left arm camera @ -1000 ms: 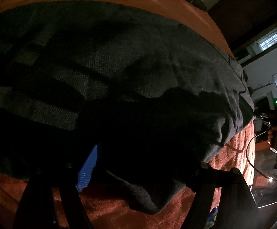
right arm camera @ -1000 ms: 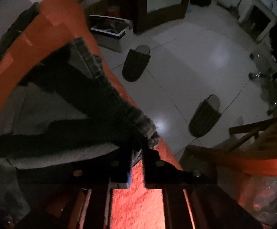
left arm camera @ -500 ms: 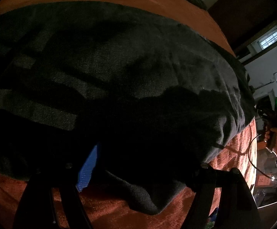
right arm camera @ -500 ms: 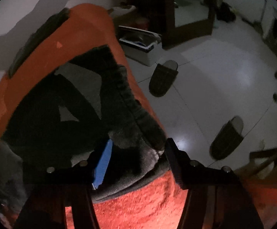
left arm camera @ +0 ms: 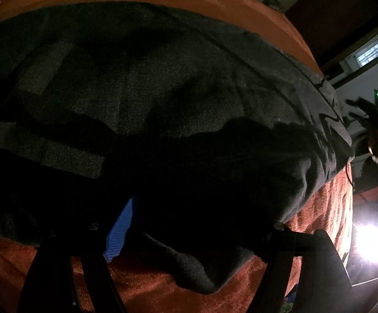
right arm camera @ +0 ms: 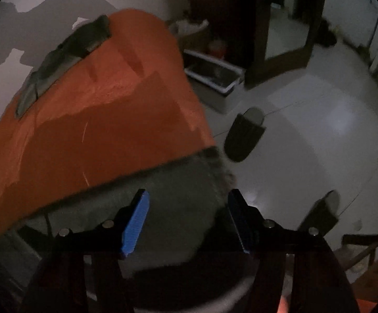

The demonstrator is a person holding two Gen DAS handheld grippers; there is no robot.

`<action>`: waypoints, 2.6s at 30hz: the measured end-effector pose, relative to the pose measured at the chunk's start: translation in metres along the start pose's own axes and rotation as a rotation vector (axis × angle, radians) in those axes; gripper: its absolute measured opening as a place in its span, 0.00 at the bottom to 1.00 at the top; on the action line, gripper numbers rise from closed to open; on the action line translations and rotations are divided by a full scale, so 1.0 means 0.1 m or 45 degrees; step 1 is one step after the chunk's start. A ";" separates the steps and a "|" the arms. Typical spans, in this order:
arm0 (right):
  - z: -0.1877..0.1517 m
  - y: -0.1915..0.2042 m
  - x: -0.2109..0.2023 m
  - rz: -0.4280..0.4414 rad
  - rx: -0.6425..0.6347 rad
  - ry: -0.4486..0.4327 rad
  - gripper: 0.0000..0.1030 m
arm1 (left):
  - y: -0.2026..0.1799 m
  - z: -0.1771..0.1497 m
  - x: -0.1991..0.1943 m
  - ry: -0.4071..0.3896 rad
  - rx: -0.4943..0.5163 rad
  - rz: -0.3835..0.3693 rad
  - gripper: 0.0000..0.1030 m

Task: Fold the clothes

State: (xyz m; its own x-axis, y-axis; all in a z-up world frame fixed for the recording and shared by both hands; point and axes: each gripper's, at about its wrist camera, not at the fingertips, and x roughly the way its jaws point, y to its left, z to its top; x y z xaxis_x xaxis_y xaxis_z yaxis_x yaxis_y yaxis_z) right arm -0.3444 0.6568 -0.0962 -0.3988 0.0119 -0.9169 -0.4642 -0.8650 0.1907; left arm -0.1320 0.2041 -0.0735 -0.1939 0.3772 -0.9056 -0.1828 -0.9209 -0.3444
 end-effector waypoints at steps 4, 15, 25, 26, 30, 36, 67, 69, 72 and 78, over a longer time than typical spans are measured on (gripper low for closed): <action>0.10 0.16 0.27 -0.064 -0.040 0.025 0.00 | 0.01 0.01 0.00 0.001 -0.006 -0.018 0.74; 0.19 0.88 0.06 -0.014 -0.536 0.003 0.58 | -0.01 0.02 0.04 -0.011 0.000 -0.006 0.75; -0.29 1.62 0.22 -0.264 -1.245 -0.014 0.03 | 0.07 0.00 0.04 -0.026 -0.034 -0.020 0.77; -0.24 1.60 0.19 -0.271 -1.200 -0.040 0.03 | 0.07 -0.02 0.03 -0.027 -0.032 -0.020 0.77; -0.03 1.44 0.26 -0.313 -1.021 -0.015 0.00 | 0.06 -0.02 0.04 -0.027 -0.022 -0.015 0.77; -0.07 1.37 0.11 -0.208 -0.843 0.019 0.31 | 0.00 0.04 0.09 -0.024 -0.024 -0.017 0.77; -1.27 -1.20 -0.34 0.112 0.619 -0.039 0.43 | 0.19 0.01 -0.01 0.001 -0.122 -0.102 0.77; -1.29 -1.25 -0.33 0.115 0.659 -0.060 0.43 | 0.19 -0.01 -0.01 0.002 -0.114 -0.097 0.77; -1.36 -1.36 -0.33 0.173 0.777 -0.103 0.43 | 0.15 0.00 0.01 0.003 -0.109 -0.090 0.77; -1.64 -1.63 -0.35 0.404 1.109 -0.197 0.30 | 0.21 -0.03 -0.04 0.005 -0.113 -0.095 0.77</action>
State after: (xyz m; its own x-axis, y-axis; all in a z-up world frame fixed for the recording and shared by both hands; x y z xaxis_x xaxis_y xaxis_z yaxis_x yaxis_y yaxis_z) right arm -0.1251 0.7154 -0.1523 -0.6800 -0.0397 -0.7322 -0.7190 -0.1596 0.6764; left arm -0.1326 0.1824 -0.0775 -0.1793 0.4444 -0.8777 -0.1106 -0.8956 -0.4309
